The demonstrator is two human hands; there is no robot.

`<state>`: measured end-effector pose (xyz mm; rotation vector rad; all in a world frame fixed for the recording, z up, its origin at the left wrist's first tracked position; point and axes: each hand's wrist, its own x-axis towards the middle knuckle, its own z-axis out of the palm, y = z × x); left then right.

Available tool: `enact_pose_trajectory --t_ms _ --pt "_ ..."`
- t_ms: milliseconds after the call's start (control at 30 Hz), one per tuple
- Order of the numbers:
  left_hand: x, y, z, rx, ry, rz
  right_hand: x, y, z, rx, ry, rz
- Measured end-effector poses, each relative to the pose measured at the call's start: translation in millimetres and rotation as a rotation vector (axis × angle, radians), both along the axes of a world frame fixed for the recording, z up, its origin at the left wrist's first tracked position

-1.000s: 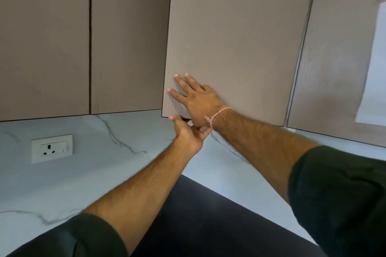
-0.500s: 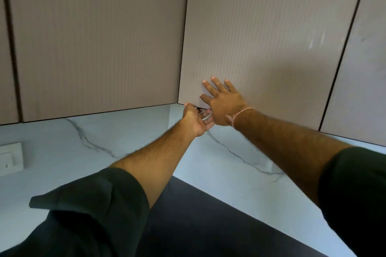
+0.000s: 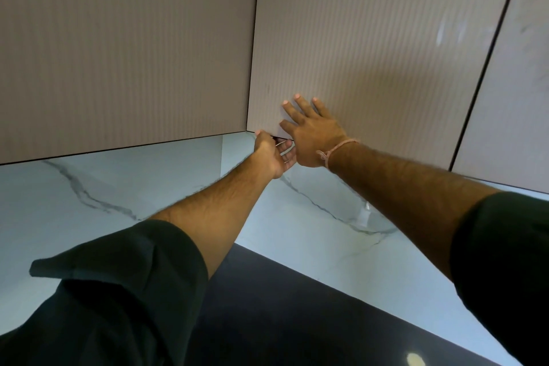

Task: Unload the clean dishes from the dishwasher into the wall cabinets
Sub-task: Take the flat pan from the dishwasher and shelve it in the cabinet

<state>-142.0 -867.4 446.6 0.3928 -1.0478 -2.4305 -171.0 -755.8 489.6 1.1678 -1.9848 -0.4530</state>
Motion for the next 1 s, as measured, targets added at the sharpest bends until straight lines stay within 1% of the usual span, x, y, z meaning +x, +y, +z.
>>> enact_pose_trajectory --t_ms 200,300,433,567,700,1000 --pt "22.5 8.4 -5.4 -0.013 0.049 -0.010 24.8 13.4 -9.9 0.015 -0.118 -0.021" --pt "37.3 25.3 -6.9 -0.025 0.088 -0.001 37.8 34.7 -13.5 -0.003 -0.186 -0.038" --pt "62.1 57.7 -8.2 -0.092 0.117 0.032 56.6 76.6 -14.9 -0.027 -0.245 -0.065" --pt "91.2 105.5 -10.2 -0.199 0.096 0.052 86.6 137.4 -16.3 -0.046 -0.273 -0.060" --pt "127.5 170.8 -19.1 -0.296 0.045 0.074 124.5 212.1 -24.3 -0.076 -0.322 -0.050" --pt "202.2 334.0 -72.8 -0.441 -0.118 0.108 197.9 394.9 -75.9 -0.158 -0.444 0.022"
